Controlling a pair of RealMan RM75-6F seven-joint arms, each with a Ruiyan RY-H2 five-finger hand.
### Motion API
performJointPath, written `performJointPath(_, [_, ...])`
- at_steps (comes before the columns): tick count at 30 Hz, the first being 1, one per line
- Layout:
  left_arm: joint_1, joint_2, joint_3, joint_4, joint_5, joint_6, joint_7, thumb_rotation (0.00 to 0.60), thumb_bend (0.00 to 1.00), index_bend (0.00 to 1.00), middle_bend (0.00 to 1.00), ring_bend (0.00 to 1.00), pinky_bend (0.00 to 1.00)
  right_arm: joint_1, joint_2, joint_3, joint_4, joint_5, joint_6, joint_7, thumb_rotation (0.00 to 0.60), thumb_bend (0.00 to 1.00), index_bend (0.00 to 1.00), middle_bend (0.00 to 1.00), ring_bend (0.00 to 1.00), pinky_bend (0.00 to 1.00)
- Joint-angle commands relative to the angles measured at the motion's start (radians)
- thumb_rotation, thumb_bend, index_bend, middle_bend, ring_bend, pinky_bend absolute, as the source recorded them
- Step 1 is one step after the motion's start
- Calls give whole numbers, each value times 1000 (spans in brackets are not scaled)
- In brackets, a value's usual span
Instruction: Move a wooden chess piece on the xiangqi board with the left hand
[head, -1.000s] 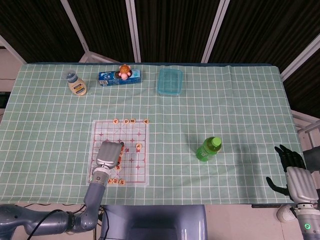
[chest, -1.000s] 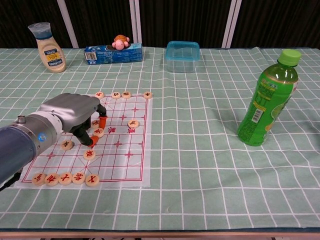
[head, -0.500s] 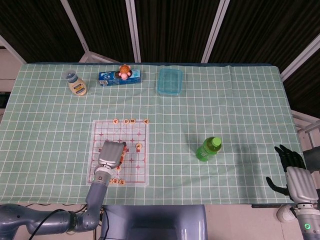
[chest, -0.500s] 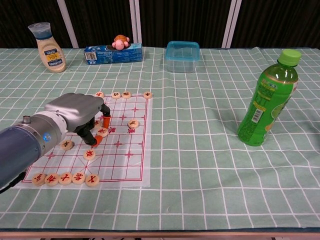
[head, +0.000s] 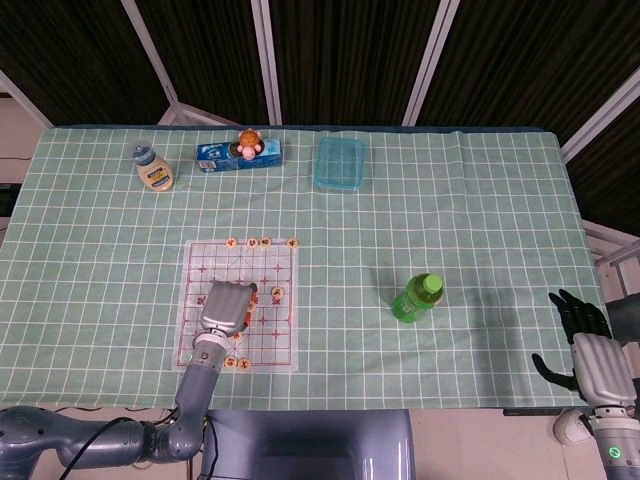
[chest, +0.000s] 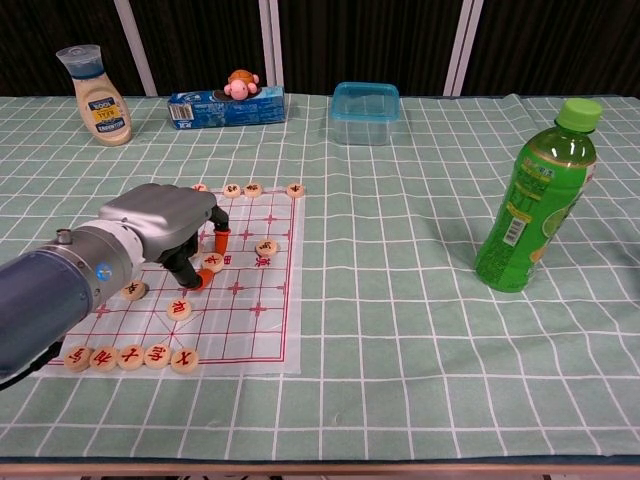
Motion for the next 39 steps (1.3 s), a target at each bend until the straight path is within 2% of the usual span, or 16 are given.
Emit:
performJointPath(1, [-3,-5,-3,7,-6,0,5,600,352,494,1000,994,994,0,0,0,0,0,-1,0,600,359,0,0,0,0])
performJointPath(19, [-14,-16,-5,18,-19,1,25,600,336,474,1000,993,994,0,0,1,1,2,1,1,600,359,0,0,0,0])
performJointPath(39, [-9,8,-1,-14,-8,15,20,600,262,382,1000,989,994,-1,-1,1,0,1,4,-4,600,359,0,0,0,0])
